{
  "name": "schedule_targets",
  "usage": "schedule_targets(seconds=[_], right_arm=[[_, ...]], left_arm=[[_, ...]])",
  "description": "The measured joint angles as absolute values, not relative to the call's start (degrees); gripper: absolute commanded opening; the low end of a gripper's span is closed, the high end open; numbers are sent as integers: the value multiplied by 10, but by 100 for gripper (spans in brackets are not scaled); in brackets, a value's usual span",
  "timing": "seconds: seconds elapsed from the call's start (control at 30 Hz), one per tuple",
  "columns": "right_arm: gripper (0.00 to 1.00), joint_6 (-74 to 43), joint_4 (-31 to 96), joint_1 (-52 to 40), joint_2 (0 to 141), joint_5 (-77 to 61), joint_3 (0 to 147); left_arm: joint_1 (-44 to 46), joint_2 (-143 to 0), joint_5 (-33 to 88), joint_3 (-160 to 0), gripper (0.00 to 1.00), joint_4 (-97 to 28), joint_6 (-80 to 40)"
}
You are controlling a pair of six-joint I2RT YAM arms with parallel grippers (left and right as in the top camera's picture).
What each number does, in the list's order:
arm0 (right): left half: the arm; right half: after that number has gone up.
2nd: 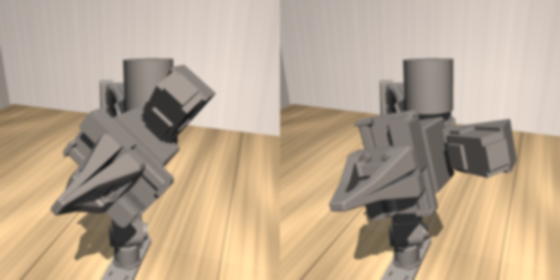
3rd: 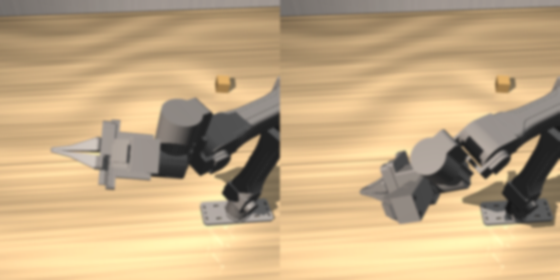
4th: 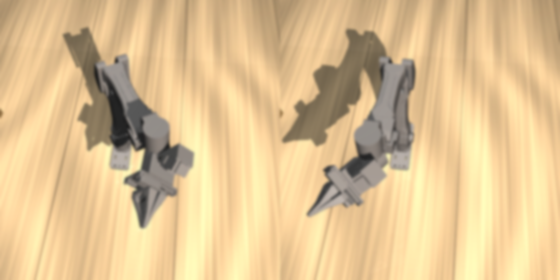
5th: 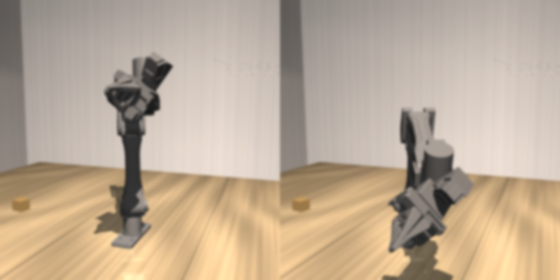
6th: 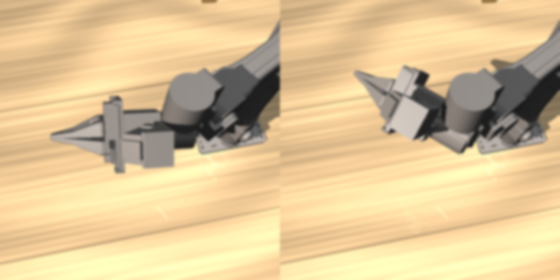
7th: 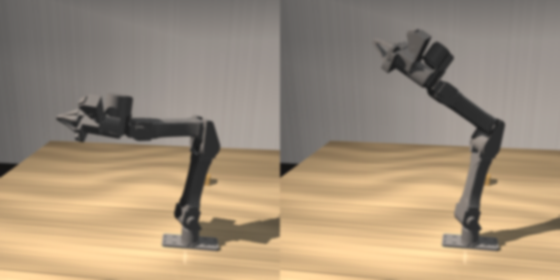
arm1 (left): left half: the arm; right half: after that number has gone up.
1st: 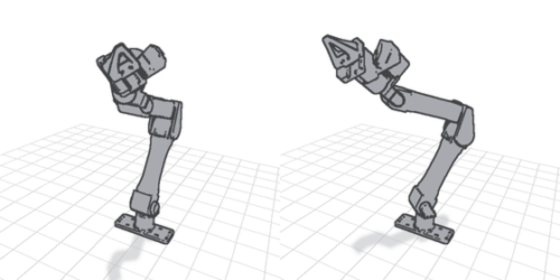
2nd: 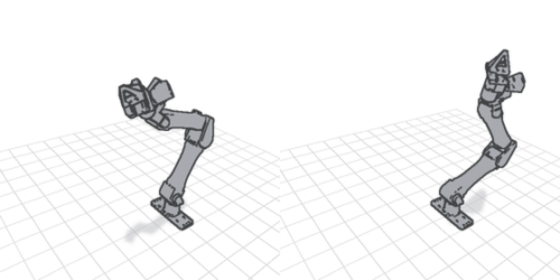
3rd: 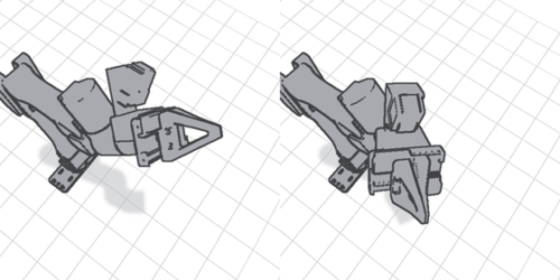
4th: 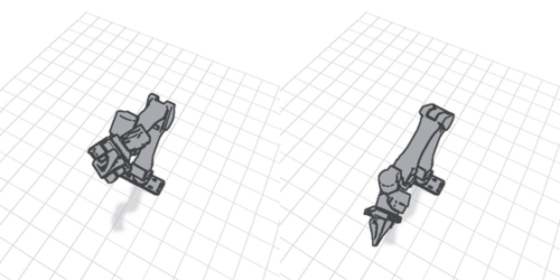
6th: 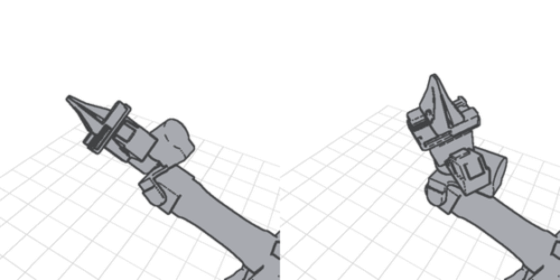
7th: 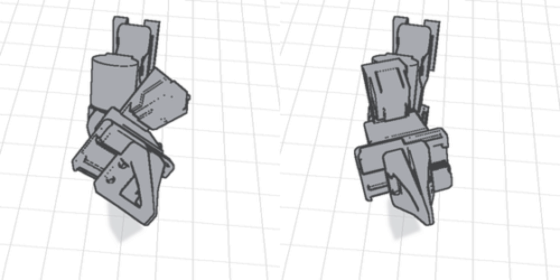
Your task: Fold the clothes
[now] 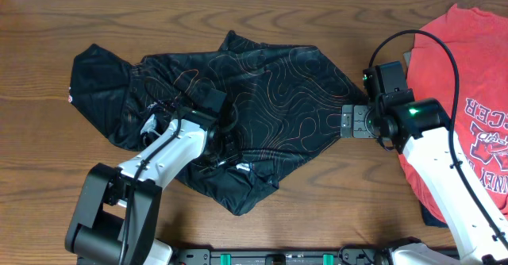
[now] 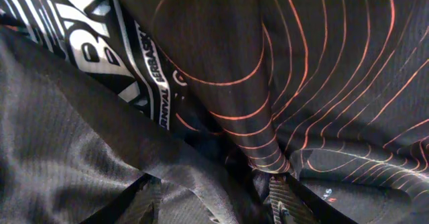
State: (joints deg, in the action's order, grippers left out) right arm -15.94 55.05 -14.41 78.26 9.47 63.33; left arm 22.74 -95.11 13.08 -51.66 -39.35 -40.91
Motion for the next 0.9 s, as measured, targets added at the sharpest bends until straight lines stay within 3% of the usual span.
schedule_targets(seconds=[0.4, 0.67, 0.73, 0.9], right_arm=[[99, -159, 550, -144, 783, 95, 633], [99, -159, 550, -144, 783, 95, 633], [99, -159, 550, -144, 783, 95, 633], [99, -159, 550, -144, 783, 95, 633]], left_arm=[[227, -950, 131, -487, 53, -380, -410], [227, -943, 129, -479, 34, -357, -423], [227, -943, 129, -478, 24, -356, -424], [227, -943, 127, -477, 19, -356, -421]])
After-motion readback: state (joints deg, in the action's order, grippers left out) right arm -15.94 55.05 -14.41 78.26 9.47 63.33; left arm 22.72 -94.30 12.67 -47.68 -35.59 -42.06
